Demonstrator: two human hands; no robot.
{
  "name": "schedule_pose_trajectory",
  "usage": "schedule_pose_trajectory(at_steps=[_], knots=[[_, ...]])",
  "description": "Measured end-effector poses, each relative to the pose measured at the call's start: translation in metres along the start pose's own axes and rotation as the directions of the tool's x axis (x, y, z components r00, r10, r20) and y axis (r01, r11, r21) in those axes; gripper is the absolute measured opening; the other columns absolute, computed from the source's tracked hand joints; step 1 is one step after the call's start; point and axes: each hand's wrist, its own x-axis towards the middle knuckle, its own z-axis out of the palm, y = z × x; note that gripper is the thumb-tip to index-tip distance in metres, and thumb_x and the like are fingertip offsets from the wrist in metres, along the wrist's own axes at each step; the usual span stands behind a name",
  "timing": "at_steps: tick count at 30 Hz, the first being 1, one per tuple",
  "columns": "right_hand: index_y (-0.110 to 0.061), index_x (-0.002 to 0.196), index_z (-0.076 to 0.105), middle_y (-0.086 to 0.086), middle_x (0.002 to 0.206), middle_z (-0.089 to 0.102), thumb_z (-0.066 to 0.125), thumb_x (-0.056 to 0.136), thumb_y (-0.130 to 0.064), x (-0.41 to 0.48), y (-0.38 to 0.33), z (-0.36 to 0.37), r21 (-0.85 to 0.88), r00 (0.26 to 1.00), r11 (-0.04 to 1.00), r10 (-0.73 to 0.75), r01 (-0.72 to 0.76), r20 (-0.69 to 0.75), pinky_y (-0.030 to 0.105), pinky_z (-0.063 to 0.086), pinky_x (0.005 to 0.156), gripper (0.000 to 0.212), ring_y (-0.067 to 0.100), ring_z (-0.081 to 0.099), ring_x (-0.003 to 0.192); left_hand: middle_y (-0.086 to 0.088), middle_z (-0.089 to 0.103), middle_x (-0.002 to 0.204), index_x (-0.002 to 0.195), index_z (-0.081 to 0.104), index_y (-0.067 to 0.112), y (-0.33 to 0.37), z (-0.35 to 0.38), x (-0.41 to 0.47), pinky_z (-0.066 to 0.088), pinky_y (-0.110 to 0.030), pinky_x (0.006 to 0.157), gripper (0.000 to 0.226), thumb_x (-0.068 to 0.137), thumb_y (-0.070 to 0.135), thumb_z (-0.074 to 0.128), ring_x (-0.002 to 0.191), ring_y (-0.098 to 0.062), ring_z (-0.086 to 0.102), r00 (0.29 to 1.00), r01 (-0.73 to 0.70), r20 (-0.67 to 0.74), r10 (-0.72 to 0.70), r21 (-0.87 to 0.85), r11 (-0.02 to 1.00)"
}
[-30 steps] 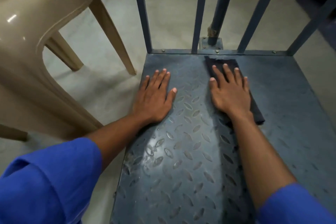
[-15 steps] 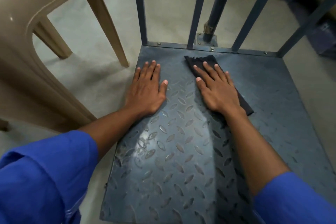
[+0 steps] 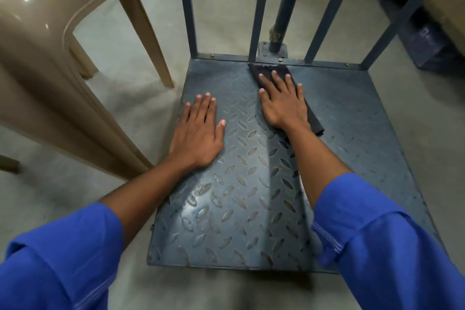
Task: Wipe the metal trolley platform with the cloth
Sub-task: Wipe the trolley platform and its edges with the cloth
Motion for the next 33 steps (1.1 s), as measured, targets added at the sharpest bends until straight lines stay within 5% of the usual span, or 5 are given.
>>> schedule_pose_trajectory(at_steps=[4,10,18,26,33], knots=[[-0.042,0.164,0.012,-0.005,0.175,0.003,0.016,0.108,-0.052,0.018,-0.022,0.003,0.008,0.999,0.999,0.036,-0.036,0.030,0.054,-0.007,0.128,0.058,0.026,-0.006,0.161,-0.006,-0.003,0.176,0.168,0.002,0.012,0.009,0.001,-0.030,-0.005,-0.042,0.132,0.068,0.111,0.048,0.012,0.162,-0.020,-0.009,1.000,-0.002,-0.010,0.002,-0.011,1.000],[-0.044,0.163,0.014,-0.011,0.174,0.008,0.016,0.109,-0.054,-0.029,-0.039,0.009,0.003,0.948,0.952,-0.304,0.305,0.089,0.049,-0.002,0.130,0.055,0.018,-0.002,0.161,-0.009,-0.009,0.176,0.167,-0.003,0.010,0.013,0.003,-0.053,-0.006,-0.041,0.132,0.070,0.111,0.049,0.009,0.161,-0.020,-0.014,1.000,0.018,0.004,-0.018,0.002,1.000],[-0.041,0.165,0.010,-0.002,0.175,0.001,0.013,0.108,-0.053,0.004,-0.017,0.005,-0.010,0.998,0.998,0.062,-0.062,0.008,0.054,-0.005,0.129,0.058,0.027,-0.006,0.161,-0.008,-0.011,0.175,0.167,-0.004,0.010,0.016,0.006,-0.059,-0.005,-0.043,0.132,0.070,0.110,0.049,0.009,0.161,-0.020,-0.016,0.999,0.033,-0.022,-0.033,0.018,0.999],[-0.048,0.162,0.019,-0.013,0.173,0.013,0.019,0.110,-0.053,0.010,-0.055,0.011,0.017,0.866,0.877,-0.477,0.480,0.149,0.045,-0.002,0.130,0.052,0.015,0.002,0.161,-0.012,-0.008,0.175,0.167,-0.001,0.007,0.015,0.006,-0.059,0.000,-0.045,0.132,0.073,0.109,0.050,0.009,0.162,-0.022,-0.013,0.999,0.026,-0.026,-0.026,0.007,1.000],[-0.045,0.163,0.018,-0.007,0.174,0.010,0.020,0.111,-0.050,0.048,-0.079,0.018,-0.015,0.858,0.869,-0.485,0.494,0.168,0.048,-0.002,0.130,0.053,0.020,0.001,0.161,-0.013,-0.002,0.176,0.167,0.005,0.006,0.015,0.008,-0.058,0.004,-0.046,0.132,0.073,0.109,0.048,0.016,0.163,-0.024,-0.007,0.998,0.026,-0.066,-0.025,0.021,0.999]])
